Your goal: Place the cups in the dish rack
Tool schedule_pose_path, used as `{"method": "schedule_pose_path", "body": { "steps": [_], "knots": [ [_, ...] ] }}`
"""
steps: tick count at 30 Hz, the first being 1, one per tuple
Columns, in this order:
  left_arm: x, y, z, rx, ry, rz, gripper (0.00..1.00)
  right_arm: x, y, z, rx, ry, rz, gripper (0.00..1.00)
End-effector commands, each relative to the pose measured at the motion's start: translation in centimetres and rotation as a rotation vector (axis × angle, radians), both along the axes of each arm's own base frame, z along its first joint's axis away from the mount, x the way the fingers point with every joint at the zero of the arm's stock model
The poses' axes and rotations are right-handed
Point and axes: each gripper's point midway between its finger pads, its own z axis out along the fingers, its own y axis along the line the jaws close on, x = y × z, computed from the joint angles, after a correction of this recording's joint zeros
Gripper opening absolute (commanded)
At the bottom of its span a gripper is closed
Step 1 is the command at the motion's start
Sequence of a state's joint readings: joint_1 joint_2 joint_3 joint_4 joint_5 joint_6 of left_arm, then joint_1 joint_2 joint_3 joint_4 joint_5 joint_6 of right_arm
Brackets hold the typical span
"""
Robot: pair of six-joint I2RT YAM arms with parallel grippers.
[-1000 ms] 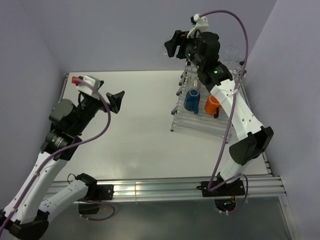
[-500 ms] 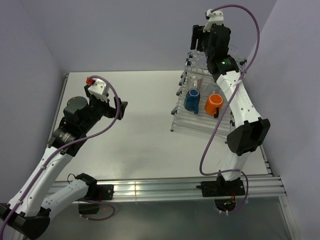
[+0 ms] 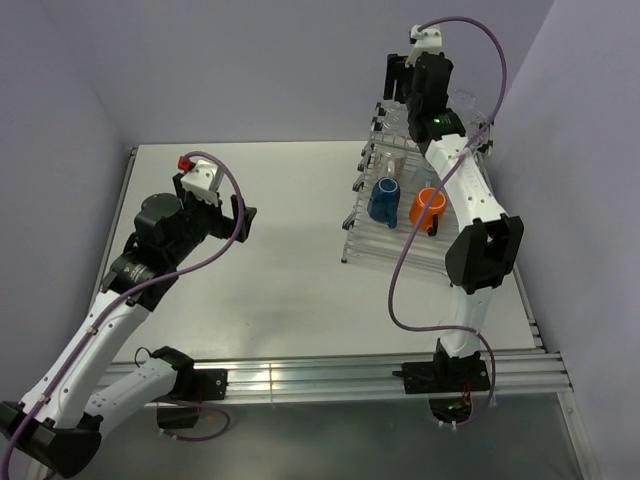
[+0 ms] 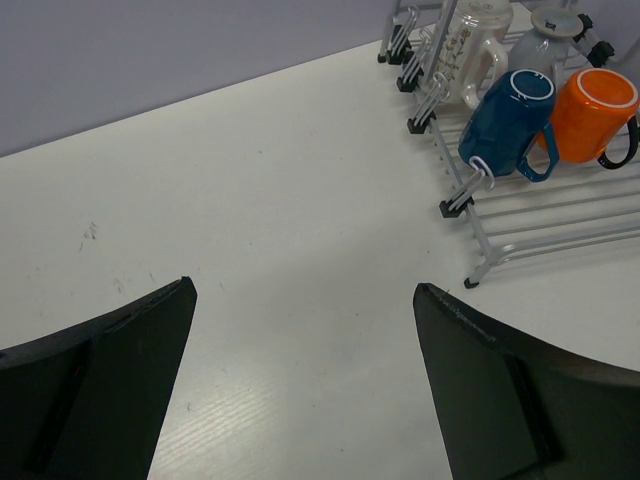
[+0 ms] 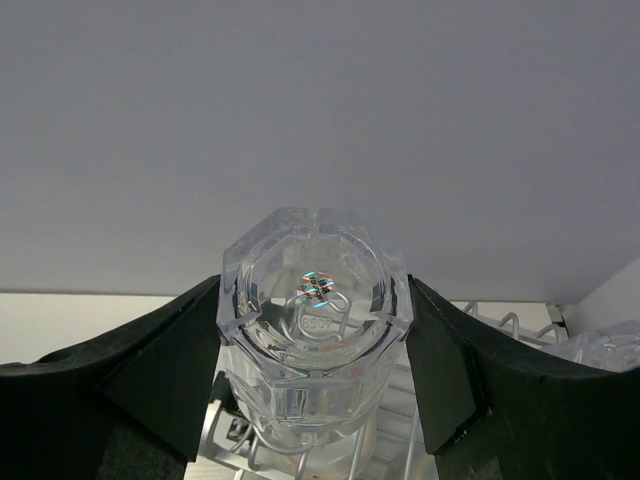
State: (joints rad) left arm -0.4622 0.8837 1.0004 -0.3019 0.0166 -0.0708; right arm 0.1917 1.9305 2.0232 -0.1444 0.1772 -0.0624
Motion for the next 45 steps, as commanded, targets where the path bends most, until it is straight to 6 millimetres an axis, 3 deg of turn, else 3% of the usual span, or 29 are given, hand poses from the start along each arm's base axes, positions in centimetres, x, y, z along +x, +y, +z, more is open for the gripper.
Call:
{"method": "schedule_pose_path", "body": {
  "steps": [1,7,13,29,45],
  "knots": [
    [0.3,0.2,0.4,-0.023,-0.014,0.018,0.99,0.2,-1.9,5.7,0.022,-0.177,-0.070,0.00],
    [0.5,0.1,0.2,-0.022,-0.011,0.020,0.99,0.9,-3.5,4.7,0.027,-0.167,-0.125,0.00],
    [0.7,0.0,0.0,-0.018,-0.007,0.018,0.99,1.4,-4.2,3.9,0.023,-0.154,-0.130,0.05],
    [1.2,-0.1,0.0,0.001,-0.019,0.015,0.99,2.2,-5.8,1.7,0.028,-0.116,-0.174,0.06],
    [1.3,-0.2,-0.2,0.007,-0.022,0.013,0.99,2.4,-6.0,0.4,0.048,-0.089,-0.172,0.11]
  ]
}}
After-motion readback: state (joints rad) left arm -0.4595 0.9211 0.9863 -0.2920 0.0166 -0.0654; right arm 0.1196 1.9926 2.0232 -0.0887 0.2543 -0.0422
